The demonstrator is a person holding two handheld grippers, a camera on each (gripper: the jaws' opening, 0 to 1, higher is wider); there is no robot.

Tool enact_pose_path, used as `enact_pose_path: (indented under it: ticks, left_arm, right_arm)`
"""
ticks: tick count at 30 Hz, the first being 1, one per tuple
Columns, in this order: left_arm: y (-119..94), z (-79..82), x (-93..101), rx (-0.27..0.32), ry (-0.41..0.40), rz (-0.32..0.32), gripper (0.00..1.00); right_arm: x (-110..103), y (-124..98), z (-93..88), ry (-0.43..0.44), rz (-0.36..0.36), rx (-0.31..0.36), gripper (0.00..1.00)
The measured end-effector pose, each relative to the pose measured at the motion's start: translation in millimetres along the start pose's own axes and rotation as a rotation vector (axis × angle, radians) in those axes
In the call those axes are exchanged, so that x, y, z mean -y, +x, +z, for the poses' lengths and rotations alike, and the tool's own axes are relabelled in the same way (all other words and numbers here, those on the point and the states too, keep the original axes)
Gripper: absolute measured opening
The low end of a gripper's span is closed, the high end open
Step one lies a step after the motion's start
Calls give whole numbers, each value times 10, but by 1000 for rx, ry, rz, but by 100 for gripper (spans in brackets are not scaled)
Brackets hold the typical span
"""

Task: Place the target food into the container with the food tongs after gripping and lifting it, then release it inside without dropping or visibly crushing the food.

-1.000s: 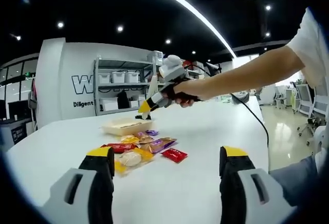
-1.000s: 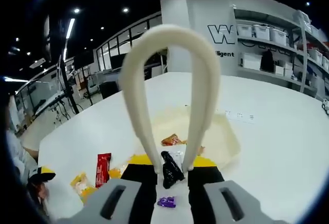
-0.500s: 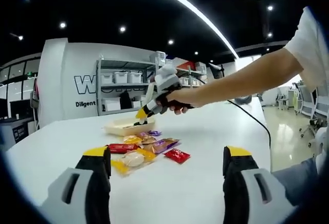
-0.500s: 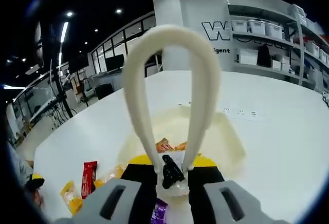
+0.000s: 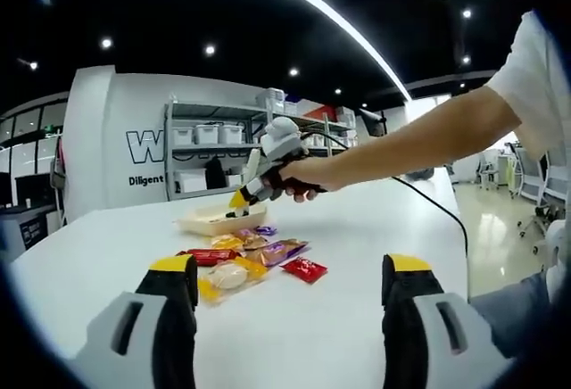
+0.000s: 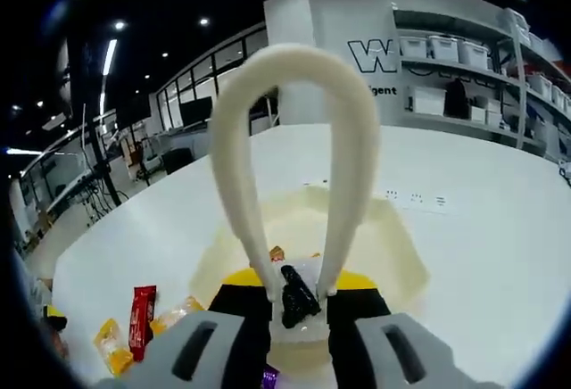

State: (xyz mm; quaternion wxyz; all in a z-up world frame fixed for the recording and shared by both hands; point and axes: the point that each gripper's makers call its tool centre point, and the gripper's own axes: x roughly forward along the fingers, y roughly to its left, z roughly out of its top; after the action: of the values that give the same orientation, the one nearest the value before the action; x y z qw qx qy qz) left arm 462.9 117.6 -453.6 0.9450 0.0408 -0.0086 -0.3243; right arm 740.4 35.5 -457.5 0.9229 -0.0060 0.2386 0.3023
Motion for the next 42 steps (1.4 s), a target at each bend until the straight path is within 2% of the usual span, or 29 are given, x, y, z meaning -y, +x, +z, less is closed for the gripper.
enact_pose_path:
  ticks: [7,18,26,32,35,41,42]
  left_arm:
    - [1,-3,10,-2,3,-3,82]
    - [-8,9,23,2,6,-5,81]
    - [-6,6,25,-5,11,-1,80]
    - [0,0,11,-3,13,-4,80]
    - [0,1,22,-4,17,-10,79]
    - [2,1,14,-2,25,-7,79]
    - [-1,4,21,-2,24,-9,78]
  right_arm:
    - [-45,-80,86,0,-2,28,17]
    - [-186,-280,-10,23,30,-8,15]
    - [-203,-442,-41,24,47,-7,15]
    - [-132,-556,-3,21,37,0,16]
    - [-153,-634,-34,31,42,3,16]
    - [-287,-668,-265,61,67,-26,16]
    - [-312,-673,-286,44,63,-28,16]
